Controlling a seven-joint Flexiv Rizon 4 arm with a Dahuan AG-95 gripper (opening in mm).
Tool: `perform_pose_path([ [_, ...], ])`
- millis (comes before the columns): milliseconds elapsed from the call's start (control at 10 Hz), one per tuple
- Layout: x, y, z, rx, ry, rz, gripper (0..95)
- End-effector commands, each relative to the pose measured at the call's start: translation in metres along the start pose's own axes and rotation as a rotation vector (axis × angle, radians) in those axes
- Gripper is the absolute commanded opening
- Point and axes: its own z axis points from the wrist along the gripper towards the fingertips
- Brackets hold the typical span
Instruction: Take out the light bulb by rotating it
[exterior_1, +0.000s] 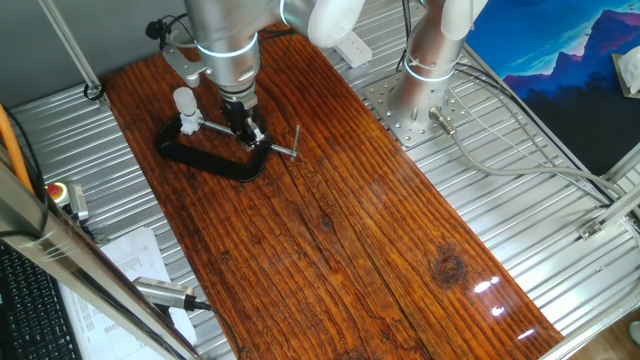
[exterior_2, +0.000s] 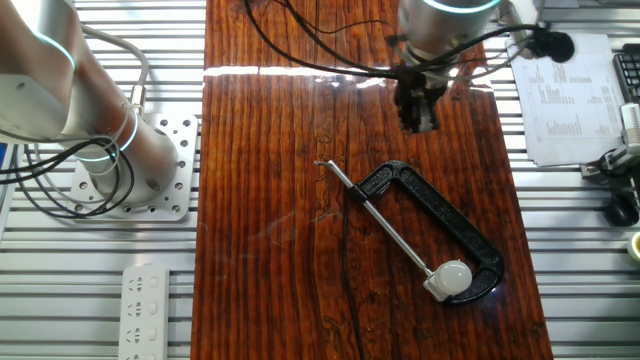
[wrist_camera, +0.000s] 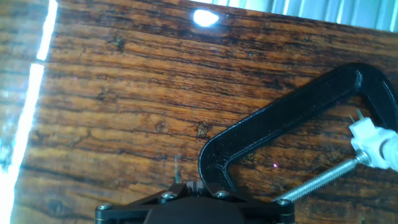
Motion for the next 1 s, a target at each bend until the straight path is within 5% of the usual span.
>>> perform_pose_path([
  [100, -0.009, -0.011, -0.004, 0.0, 0.011, -0.019, 0.0],
  [900, -0.038, -0.069, -0.005, 0.001, 0.021, -0.131, 0.0],
  [1000, -0.043, -0.076, -0.007, 0.0, 0.04, -0.166, 0.0],
])
